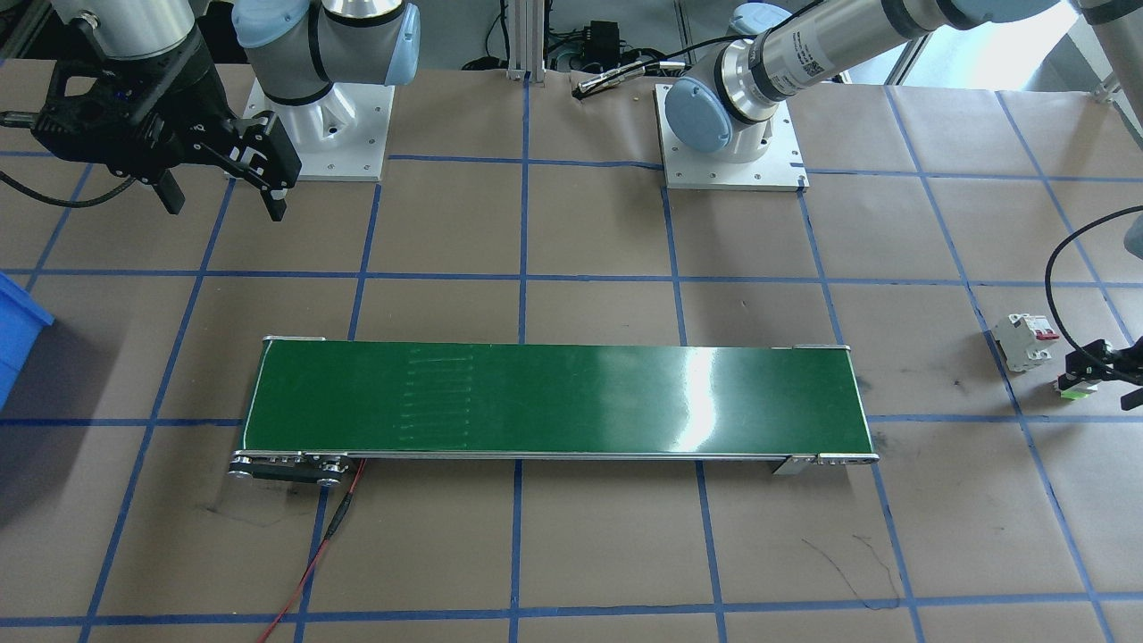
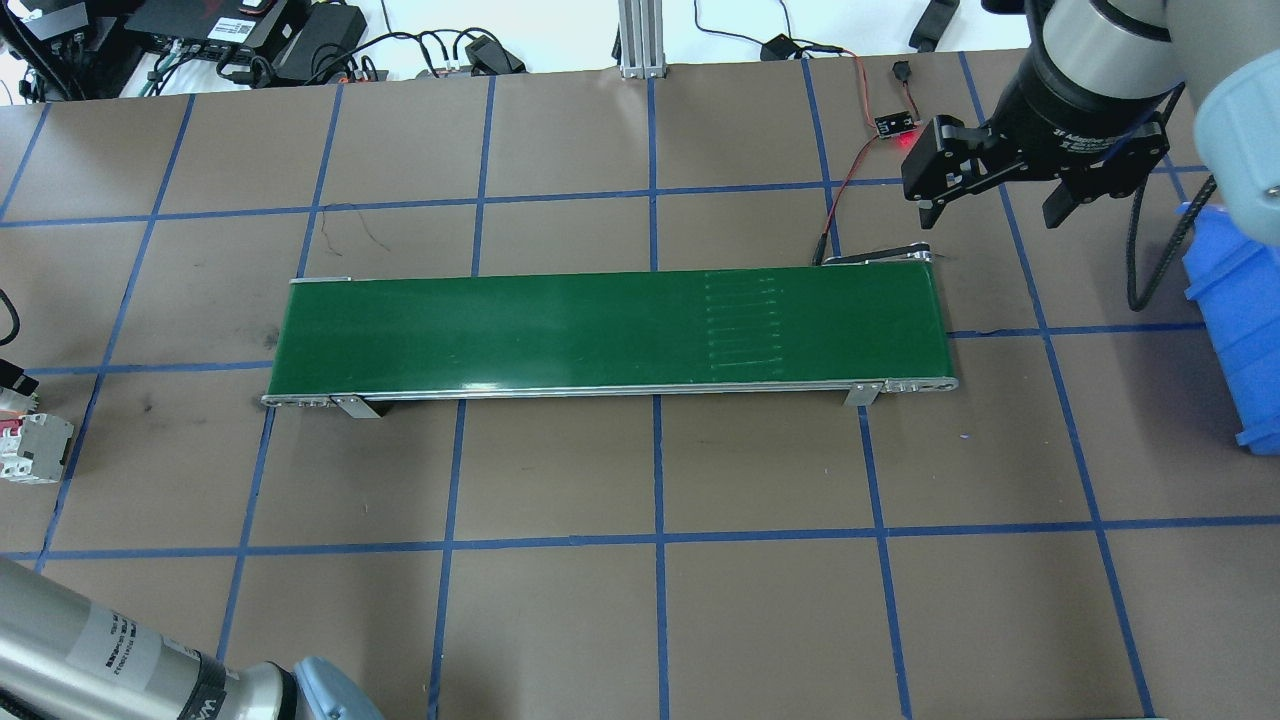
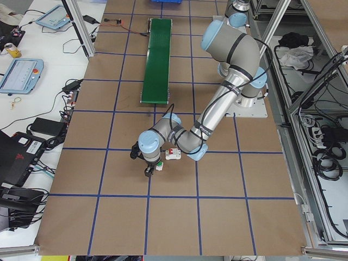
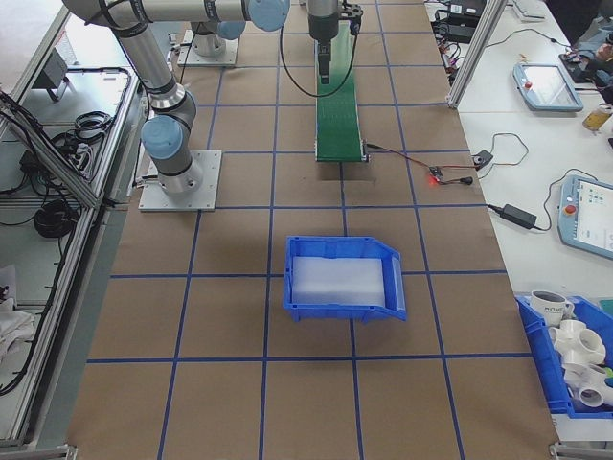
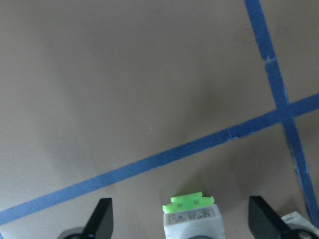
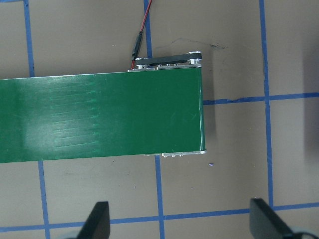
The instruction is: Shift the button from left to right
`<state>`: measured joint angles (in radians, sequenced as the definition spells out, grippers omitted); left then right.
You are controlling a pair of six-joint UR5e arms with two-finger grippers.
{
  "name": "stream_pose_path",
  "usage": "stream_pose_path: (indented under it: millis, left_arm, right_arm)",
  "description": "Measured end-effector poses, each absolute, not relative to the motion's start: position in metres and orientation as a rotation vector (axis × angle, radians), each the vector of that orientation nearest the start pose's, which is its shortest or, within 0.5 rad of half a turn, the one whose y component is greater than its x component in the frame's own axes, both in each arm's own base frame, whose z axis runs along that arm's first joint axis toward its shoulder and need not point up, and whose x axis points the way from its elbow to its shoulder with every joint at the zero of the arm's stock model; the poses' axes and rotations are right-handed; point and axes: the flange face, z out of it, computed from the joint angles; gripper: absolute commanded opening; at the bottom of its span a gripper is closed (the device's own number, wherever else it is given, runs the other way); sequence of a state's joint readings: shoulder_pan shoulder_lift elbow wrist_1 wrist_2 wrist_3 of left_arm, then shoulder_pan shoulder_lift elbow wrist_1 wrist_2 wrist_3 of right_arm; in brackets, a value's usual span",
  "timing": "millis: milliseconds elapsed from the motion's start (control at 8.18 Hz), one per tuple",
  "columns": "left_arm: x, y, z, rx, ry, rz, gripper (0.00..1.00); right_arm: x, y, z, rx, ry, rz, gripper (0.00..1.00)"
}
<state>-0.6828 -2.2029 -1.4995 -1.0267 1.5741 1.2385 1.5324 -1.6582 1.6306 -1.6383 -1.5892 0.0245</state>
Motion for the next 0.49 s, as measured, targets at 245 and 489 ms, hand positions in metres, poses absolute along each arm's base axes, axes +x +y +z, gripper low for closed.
stream_pose_path:
  millis: [245,489]
  left_arm:
    - [0.4458,-0.5283,0.1914,0.532,3.094,0.084,0.93]
    - [0.4470,-0.5242,0.1887,0.521,3.080,0.142,0.80]
  right_arm:
    - [0.1135,-0.4681,0.5073,0.101,3.157,-0.151,1.00]
    - [0.1135,-0.4682,0.5072,0.101,3.156,-0.151,1.00]
